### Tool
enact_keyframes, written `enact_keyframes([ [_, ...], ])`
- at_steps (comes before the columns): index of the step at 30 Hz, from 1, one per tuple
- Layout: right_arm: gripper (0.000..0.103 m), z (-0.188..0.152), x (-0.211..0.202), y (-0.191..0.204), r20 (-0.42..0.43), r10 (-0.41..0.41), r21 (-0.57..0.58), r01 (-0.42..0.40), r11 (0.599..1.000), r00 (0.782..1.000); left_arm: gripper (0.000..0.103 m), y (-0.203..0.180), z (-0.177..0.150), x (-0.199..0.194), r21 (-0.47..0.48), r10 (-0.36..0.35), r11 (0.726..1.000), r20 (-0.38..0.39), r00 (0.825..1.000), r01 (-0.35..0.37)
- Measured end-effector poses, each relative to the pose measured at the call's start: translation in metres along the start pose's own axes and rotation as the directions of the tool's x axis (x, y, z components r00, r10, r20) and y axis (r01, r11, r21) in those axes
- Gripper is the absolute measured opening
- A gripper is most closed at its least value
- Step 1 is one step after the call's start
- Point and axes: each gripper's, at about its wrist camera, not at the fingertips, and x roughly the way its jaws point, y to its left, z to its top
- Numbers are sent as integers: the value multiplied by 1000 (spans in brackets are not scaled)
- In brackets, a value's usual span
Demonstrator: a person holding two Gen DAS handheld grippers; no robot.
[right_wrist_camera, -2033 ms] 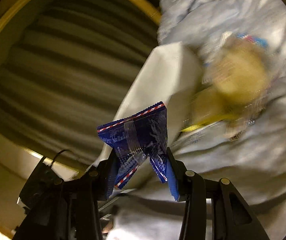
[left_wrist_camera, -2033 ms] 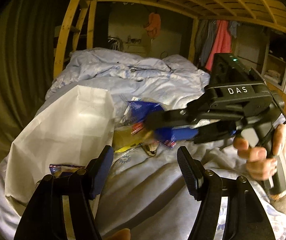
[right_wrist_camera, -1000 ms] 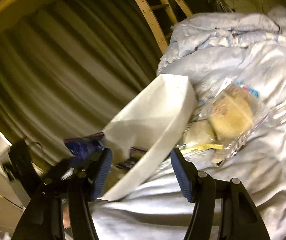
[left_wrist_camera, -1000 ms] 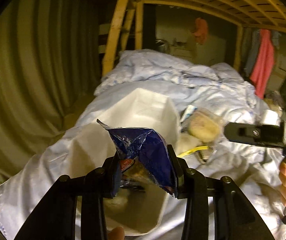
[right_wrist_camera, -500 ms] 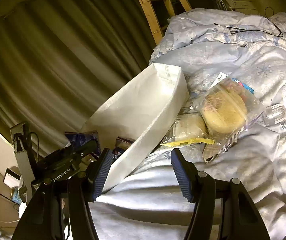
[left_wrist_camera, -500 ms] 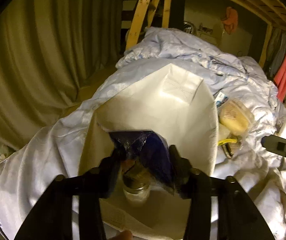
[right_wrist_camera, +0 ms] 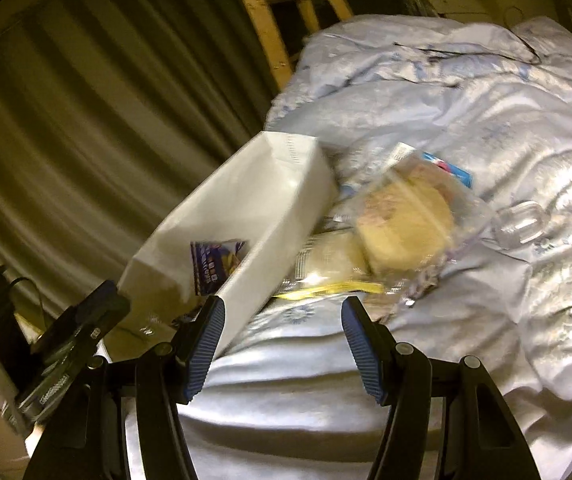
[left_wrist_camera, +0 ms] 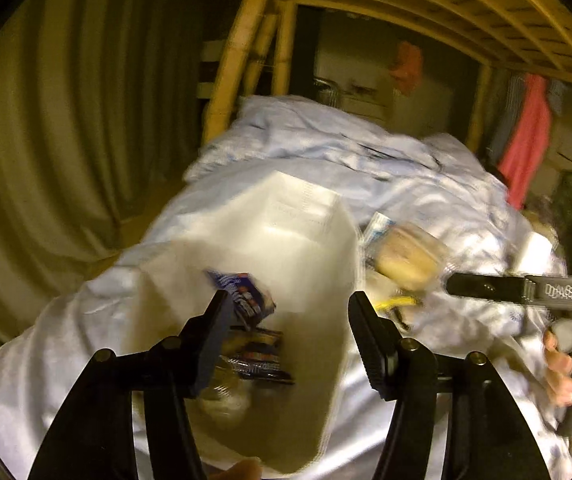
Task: Organize objects
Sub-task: 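Carry the second blue packet into the white bag and release it, then move the right gripper to the bagged bread roll with barcode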
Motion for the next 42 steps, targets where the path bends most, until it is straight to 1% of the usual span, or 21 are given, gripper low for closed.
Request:
enact_keyframes([
  [1, 60, 1, 2, -5, -3, -13, 9, 13, 1000, 1000, 60, -4, -1, 4, 16, -10, 1000, -8, 1000, 10],
  [4, 60, 1, 9, -19, -16, -43, 36, 44, 998, 999, 59, -18, -4, 11, 71, -3, 997, -32, 999, 5],
  [7, 60, 2, 15, -32, -32, -48, 75, 51, 996, 998, 59, -26, -7, 15, 108, -5, 994, -42, 999, 10],
  [11, 60, 3, 16, -38, -34, -1, 113, 5, 994, 999, 59, -31, -10, 20, 124, -3, 992, -58, 998, 10],
  [12, 60, 5, 19, -37, -39, 26, 114, -21, 993, 999, 59, -31, -11, 21, 121, 0, 993, -64, 998, 7],
  [14, 60, 9, 28, -32, -74, 70, 112, -61, 992, 995, 59, -27, -12, 25, 106, 5, 994, -81, 997, 4],
  [16, 60, 16, 44, -26, -110, 80, 129, -66, 989, 991, 59, -22, -12, 29, 86, 11, 996, -99, 995, -2],
  [18, 60, 23, 58, -20, -126, 39, 123, -24, 992, 991, 59, -17, -12, 33, 64, 16, 998, -118, 993, -8],
  [20, 60, 31, 80, -11, -154, -72, 77, 85, 993, 986, 59, -12, -13, 36, 44, 20, 999, -132, 991, -15],
  [22, 60, 35, 101, -3, -174, -181, 8, 186, 983, 968, 59, -10, -14, 36, 34, 20, 999, -135, 991, -15],
  [23, 61, 35, 109, 0, -180, -216, -28, 215, 976, 959, 59, -9, -14, 36, 30, 19, 999, -135, 991, -15],
  [26, 70, 31, 124, 8, -191, -268, -108, 251, 962, 944, 59, -10, -15, 37, 32, 23, 999, -135, 991, -19],
  [29, 72, 25, 134, 10, -214, -297, -161, 267, 950, 931, 59, -11, -15, 37, 38, 27, 999, -137, 990, -22],
  [33, 71, 19, 137, -4, -233, -278, -137, 252, 958, 932, 59, -12, -15, 38, 39, 28, 999, -138, 990, -23],
  [34, 69, 18, 137, -7, -233, -275, -128, 251, 960, 933, 59, -12, -15, 38, 40, 28, 999, -138, 990, -23],
  [37, 50, 16, 132, -14, -225, -266, -95, 250, 964, 938, 59, -13, -15, 37, 41, 29, 999, -141, 990, -23],
  [38, 47, 14, 128, -20, -218, -244, -66, 235, 970, 945, 59, -13, -15, 37, 42, 29, 999, -141, 990, -23],
  [40, 45, 11, 121, -27, -202, -205, -30, 203, 979, 958, 59, -13, -15, 37, 43, 28, 999, -139, 990, -22],
  [42, 44, 7, 108, -33, -193, -139, -13, 140, 990, 971, 59, -13, -15, 37, 48, 26, 999, -137, 990, -20],
])
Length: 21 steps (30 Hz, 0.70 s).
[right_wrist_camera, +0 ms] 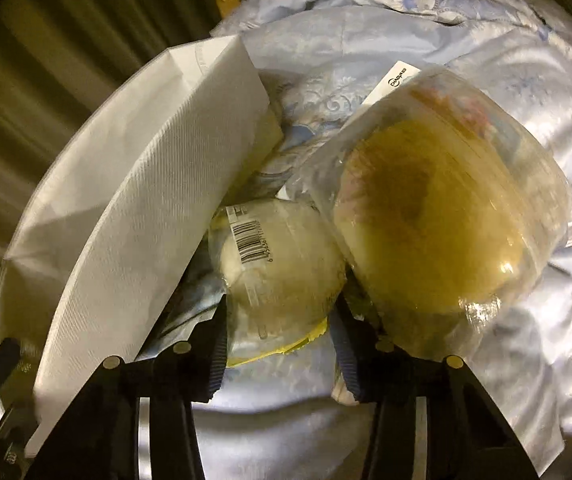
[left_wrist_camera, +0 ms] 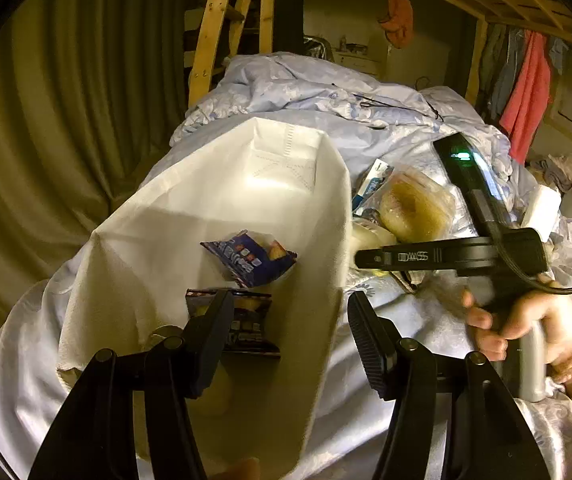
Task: Organize objects
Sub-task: 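Move the right gripper to the bagged bread roll with barcode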
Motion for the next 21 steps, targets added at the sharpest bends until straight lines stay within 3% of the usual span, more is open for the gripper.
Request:
enact_keyframes([
  [3, 43, -12, -23, -6, 0, 100, -18, -100, 995, 995, 59, -2, 0, -3, 10, -5, 1000, 9, 1000, 5],
  [7, 41, -28, -60, -5, -26, 113, -55, -114, 992, 993, 59, -3, 0, -11, 21, -9, 1000, 39, 999, 8],
  [14, 40, -34, -90, -15, 13, 12, -68, -11, 998, 1000, 59, 4, 1, -12, 4, -23, 1000, 41, 999, 23],
  [21, 34, -29, -105, -26, 54, -13, -29, 15, 999, 998, 59, 6, 5, -29, -7, -46, 999, 100, 994, 47],
])
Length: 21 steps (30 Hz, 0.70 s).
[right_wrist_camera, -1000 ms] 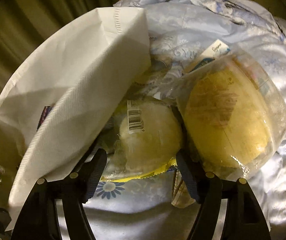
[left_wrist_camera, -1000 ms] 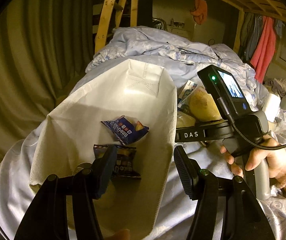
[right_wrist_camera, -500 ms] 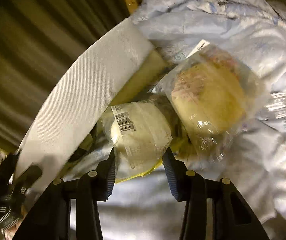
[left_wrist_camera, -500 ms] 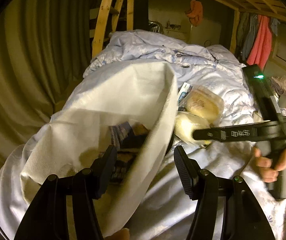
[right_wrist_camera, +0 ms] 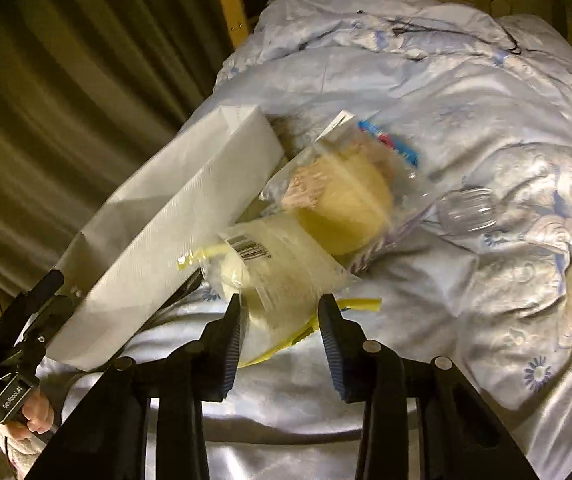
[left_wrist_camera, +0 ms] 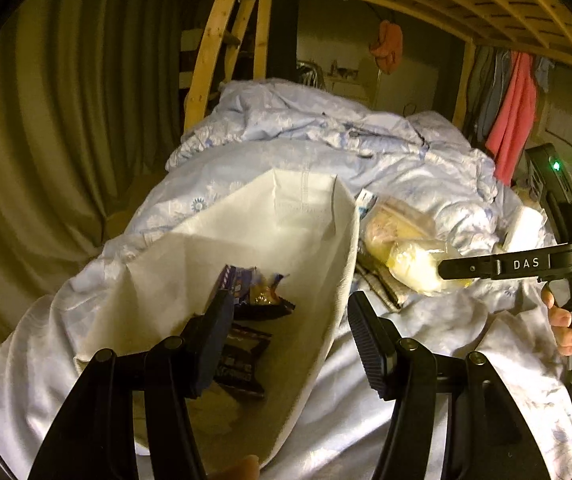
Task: Organize objects
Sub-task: 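Move the right gripper to the bagged bread roll with barcode, then grasp the bagged bread roll and lower it into the white bag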
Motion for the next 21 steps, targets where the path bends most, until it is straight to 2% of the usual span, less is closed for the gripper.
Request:
enact_keyframes([
  [3, 34, 8, -10, 5, 33, 43, 7, -43, 999, 999, 59, 1, 0, -5, 15, -31, 999, -11, 999, 31],
  [5, 34, 10, -15, 5, 35, 77, 1, -77, 997, 996, 59, -1, 0, -6, 36, -26, 999, -16, 1000, 27],
  [12, 33, -1, -2, 13, -37, 141, 16, -140, 990, 989, 59, 1, -4, 7, 29, 23, 999, -79, 997, -21],
  [15, 33, 1, -8, 8, -21, 206, 46, -205, 978, 978, 59, 4, -4, 5, 18, 15, 1000, -69, 997, -14],
  [18, 33, 4, -24, 6, 32, 268, 53, -269, 962, 963, 59, 4, -2, -3, 10, -16, 1000, -36, 999, 16],
  [21, 33, 6, -39, 13, 75, 338, 28, -341, 940, 938, 59, 4, 0, -12, 8, -31, 1000, -6, 1000, 31],
])
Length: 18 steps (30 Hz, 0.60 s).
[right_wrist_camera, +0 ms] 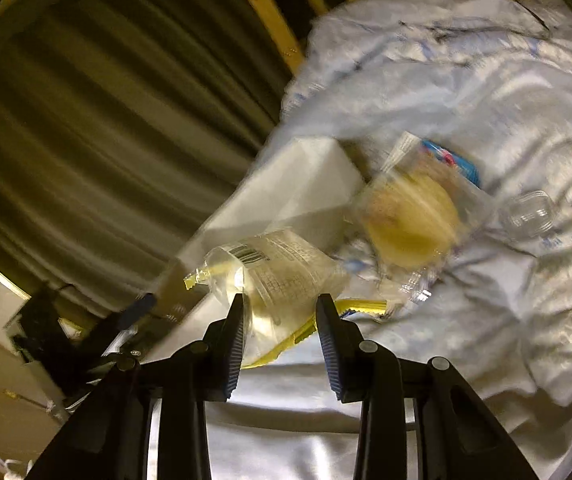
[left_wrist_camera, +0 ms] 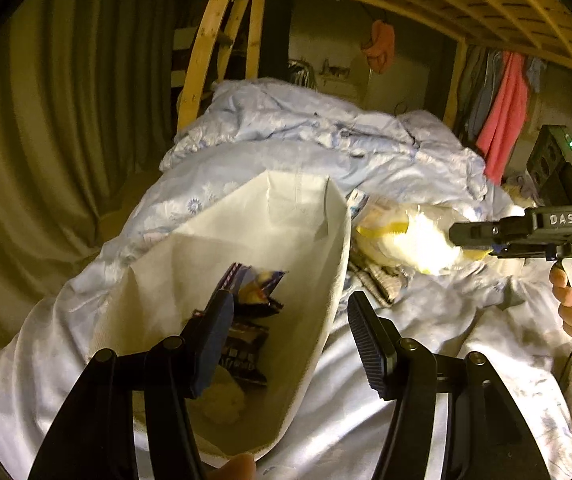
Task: Organize objects
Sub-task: 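Grasp the bagged bread roll and lower it into the white bag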
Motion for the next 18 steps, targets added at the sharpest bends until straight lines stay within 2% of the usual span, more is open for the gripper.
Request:
enact_keyframes([
  [7, 33, 10, 4, 44, 35, 125, -34, -123, 992, 992, 60, 11, 5, -15, -34, 20, 999, 30, 999, -19],
  [12, 33, 20, 28, 66, 40, 142, -4, -142, 990, 989, 60, 28, 5, -18, -87, 36, 996, 14, 999, -35],
  [16, 33, 25, 58, 83, 23, 194, -4, -194, 981, 981, 60, 36, 0, -3, -105, 65, 992, -77, 995, -73],
  [18, 33, 23, 77, 90, -12, 192, -8, -192, 981, 981, 60, 37, -4, 11, -103, 98, 988, -145, 985, -113],
])
